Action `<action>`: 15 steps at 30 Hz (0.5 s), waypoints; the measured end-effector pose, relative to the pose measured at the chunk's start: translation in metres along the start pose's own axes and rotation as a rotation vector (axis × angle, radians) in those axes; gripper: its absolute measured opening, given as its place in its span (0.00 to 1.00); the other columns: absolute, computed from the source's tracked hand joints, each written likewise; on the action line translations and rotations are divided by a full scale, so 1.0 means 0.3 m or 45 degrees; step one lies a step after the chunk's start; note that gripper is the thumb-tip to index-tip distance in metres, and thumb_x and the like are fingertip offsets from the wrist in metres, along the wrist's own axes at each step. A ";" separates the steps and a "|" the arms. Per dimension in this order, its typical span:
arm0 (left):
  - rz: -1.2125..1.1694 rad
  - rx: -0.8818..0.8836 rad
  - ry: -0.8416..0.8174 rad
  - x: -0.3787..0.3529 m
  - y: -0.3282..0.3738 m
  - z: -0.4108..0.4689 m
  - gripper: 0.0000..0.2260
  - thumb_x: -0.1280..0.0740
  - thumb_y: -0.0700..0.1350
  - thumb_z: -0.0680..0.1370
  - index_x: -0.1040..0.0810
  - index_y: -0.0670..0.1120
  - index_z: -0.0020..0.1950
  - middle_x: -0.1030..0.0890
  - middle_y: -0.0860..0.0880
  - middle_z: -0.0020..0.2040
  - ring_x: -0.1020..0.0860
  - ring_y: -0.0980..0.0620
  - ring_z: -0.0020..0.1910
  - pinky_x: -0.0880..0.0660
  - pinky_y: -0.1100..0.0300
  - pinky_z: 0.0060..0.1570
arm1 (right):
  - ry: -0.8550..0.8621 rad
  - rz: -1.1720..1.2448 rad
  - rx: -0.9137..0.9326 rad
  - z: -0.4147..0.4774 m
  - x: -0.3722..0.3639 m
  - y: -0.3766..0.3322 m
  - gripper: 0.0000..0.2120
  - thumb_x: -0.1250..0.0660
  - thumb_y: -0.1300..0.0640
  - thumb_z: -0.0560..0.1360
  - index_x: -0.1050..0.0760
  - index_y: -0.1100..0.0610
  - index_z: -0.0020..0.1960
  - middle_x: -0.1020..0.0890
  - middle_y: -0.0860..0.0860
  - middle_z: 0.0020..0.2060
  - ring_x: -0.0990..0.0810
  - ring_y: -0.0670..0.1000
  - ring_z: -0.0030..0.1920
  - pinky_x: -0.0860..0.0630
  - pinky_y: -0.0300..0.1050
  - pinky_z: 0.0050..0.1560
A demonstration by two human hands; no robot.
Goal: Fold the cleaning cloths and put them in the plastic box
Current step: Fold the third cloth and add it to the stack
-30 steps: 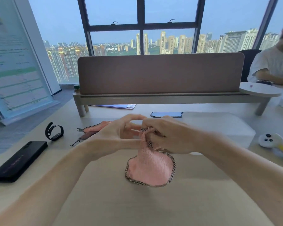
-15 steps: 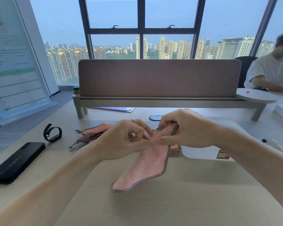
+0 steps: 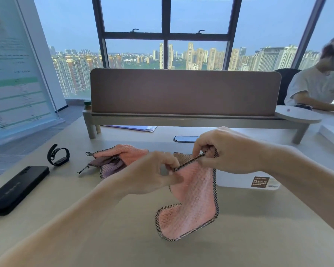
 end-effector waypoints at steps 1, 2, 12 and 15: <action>0.094 0.022 0.010 0.021 -0.012 -0.008 0.09 0.26 0.55 0.77 0.18 0.51 0.44 0.18 0.56 0.49 0.23 0.60 0.49 0.29 0.61 0.52 | -0.035 -0.051 -0.015 -0.003 -0.007 0.016 0.07 0.33 0.56 0.75 0.18 0.47 0.50 0.17 0.49 0.39 0.22 0.46 0.42 0.27 0.36 0.43; 0.179 0.050 0.010 0.042 -0.028 -0.021 0.09 0.27 0.56 0.77 0.18 0.51 0.43 0.19 0.59 0.53 0.24 0.62 0.52 0.31 0.64 0.53 | -0.068 -0.089 -0.024 -0.006 -0.014 0.032 0.09 0.34 0.57 0.75 0.18 0.48 0.50 0.17 0.48 0.41 0.22 0.46 0.45 0.26 0.38 0.46; -0.493 0.174 0.375 0.248 -0.072 -0.180 0.04 0.30 0.40 0.79 0.17 0.40 0.48 0.14 0.37 0.42 0.16 0.47 0.39 0.18 0.60 0.43 | 0.055 0.440 -0.159 -0.059 0.024 0.124 0.06 0.30 0.58 0.77 0.16 0.55 0.42 0.17 0.52 0.35 0.23 0.48 0.34 0.25 0.52 0.42; -0.510 0.149 0.438 0.284 -0.026 -0.233 0.03 0.31 0.38 0.78 0.18 0.41 0.46 0.14 0.44 0.39 0.15 0.50 0.35 0.18 0.65 0.37 | 0.081 0.607 -0.180 -0.110 0.083 0.106 0.04 0.27 0.58 0.76 0.14 0.55 0.45 0.13 0.57 0.43 0.18 0.49 0.41 0.22 0.51 0.52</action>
Point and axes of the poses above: each hand's wrist, its own z-axis towards the middle knuckle, its own x-axis out of the back of the hand, y = z × x, the point moved 5 cm from there along z, towards the middle knuckle
